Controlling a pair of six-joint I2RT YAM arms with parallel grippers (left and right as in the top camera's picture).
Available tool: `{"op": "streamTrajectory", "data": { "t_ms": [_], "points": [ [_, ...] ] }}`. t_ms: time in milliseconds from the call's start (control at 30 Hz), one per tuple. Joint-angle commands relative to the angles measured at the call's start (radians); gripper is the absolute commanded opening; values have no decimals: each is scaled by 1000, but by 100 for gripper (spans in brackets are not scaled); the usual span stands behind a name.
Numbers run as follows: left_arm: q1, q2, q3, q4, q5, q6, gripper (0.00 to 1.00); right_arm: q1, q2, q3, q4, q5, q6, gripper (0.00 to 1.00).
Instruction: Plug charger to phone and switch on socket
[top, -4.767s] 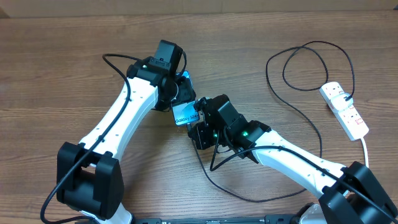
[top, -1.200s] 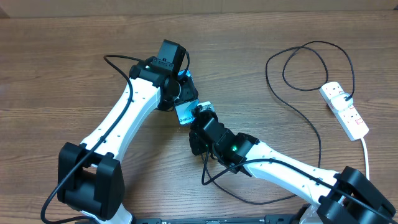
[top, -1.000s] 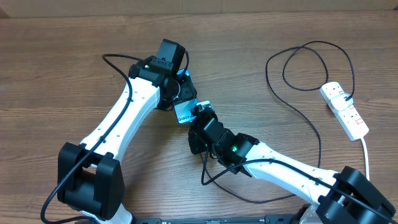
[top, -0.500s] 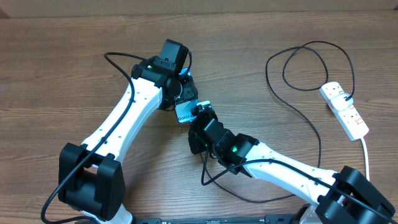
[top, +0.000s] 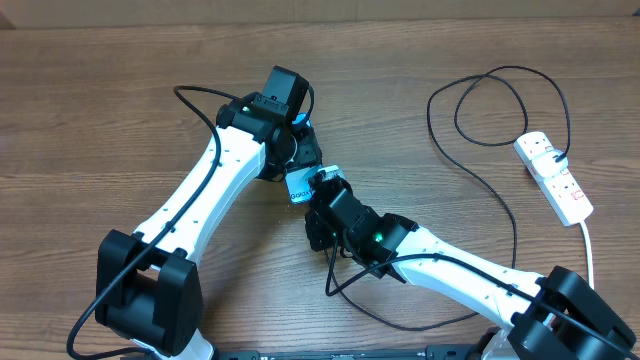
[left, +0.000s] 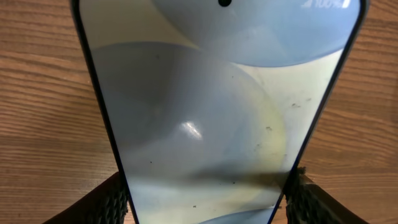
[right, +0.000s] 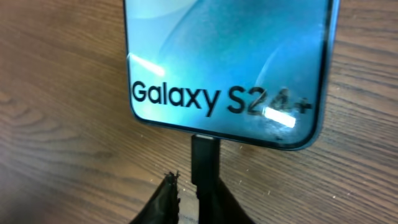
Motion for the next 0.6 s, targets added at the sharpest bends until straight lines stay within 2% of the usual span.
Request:
{"op": "streamTrajectory", "data": {
  "t_ms": [0,33,233,333,367,567],
  "points": [
    [-24,5,6,-16,37,2,26,-16,-37,64,-9,-5,-4,24],
    [-24,5,6,-14,33,2,25,-16,-47,68,-20,-5,-4,29],
    [-24,5,6,19,31,2,26,-27,-175,80,-129,34,-4,40],
    [-24,5,6,19,31,7,25,-45,-259,80,-226,88,-3,45],
    [-24,5,6,19,31,12,26,-57,-295,80,-272,101,-3,51],
    [-37,12,6,33,33,79,27,-147,-462,80,-488,101,44,61]
  ]
}}
